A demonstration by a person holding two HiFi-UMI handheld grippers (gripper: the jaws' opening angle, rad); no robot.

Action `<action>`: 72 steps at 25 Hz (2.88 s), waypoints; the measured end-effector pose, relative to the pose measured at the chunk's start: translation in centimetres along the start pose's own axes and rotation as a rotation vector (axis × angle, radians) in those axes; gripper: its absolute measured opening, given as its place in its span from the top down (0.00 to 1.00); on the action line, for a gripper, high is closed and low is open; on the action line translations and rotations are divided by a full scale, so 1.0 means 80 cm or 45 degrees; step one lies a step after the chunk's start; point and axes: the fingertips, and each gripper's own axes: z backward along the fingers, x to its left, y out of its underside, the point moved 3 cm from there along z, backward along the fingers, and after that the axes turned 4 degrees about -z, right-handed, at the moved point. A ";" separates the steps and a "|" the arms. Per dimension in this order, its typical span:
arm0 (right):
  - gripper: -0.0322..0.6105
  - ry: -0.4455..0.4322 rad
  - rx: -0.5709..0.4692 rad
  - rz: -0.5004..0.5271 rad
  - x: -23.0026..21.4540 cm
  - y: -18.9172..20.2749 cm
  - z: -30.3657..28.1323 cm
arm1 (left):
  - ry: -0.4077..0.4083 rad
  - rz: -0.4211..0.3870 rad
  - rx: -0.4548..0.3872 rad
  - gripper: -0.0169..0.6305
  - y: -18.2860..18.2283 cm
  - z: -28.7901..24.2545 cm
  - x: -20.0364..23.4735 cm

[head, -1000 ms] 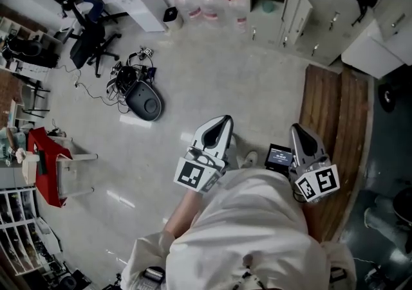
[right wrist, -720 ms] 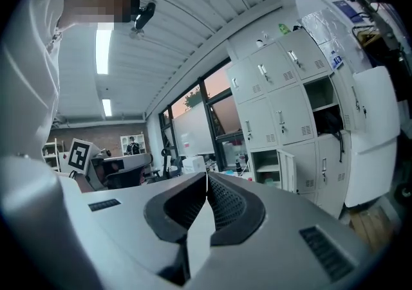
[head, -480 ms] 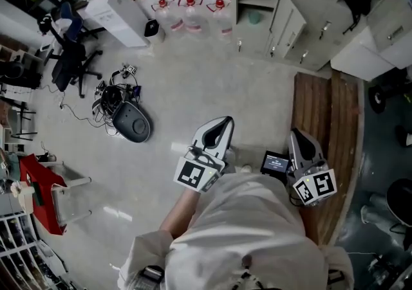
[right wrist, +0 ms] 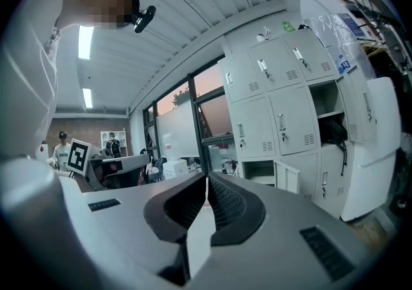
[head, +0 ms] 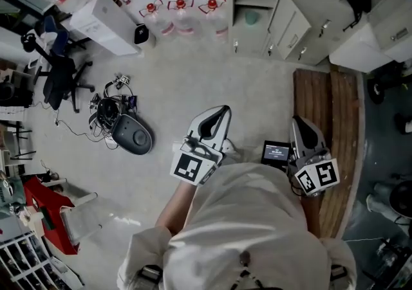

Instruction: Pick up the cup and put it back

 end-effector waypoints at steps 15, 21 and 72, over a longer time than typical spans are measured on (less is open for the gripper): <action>0.91 -0.026 0.066 -0.061 -0.080 0.000 -0.115 | -0.019 0.027 0.066 0.96 0.024 -0.094 0.075; 0.91 -0.055 0.065 -0.012 -0.154 -0.029 -0.197 | -0.042 0.012 0.092 0.96 0.026 -0.169 0.121; 0.54 0.318 0.256 -0.140 -0.487 0.336 -0.718 | 0.320 0.166 0.371 0.96 0.440 -0.552 0.392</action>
